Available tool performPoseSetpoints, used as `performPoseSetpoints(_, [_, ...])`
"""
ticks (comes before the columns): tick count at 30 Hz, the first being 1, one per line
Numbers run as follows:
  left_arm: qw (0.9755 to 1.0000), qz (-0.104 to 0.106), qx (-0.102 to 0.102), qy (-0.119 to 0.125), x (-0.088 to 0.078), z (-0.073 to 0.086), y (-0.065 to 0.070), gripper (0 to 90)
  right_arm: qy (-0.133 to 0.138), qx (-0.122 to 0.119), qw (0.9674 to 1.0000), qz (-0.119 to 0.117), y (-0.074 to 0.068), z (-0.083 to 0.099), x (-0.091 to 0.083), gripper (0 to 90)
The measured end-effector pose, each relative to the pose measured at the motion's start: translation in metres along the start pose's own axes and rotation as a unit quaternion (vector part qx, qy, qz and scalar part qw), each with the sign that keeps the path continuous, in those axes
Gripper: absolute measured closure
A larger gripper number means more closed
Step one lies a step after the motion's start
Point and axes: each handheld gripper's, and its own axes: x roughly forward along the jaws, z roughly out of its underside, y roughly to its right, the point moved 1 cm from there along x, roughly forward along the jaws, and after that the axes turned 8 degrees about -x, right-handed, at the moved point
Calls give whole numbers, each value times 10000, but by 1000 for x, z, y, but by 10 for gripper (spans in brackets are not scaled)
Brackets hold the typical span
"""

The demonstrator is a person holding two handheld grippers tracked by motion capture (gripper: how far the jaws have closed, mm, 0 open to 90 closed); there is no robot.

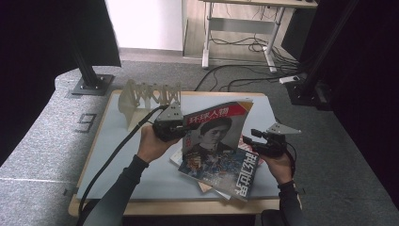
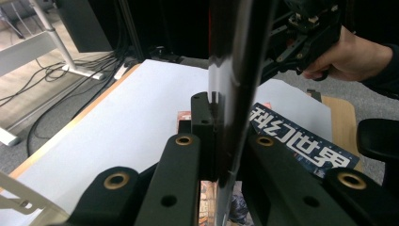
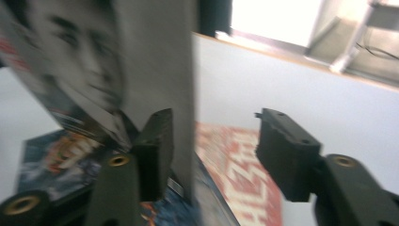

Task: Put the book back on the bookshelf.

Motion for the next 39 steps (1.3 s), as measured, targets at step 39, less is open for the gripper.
performPoseSetpoints(39, [9955,-594,-731,30,-54,5,-35,868,-1314,768,9756,1583,21,102,-11,179])
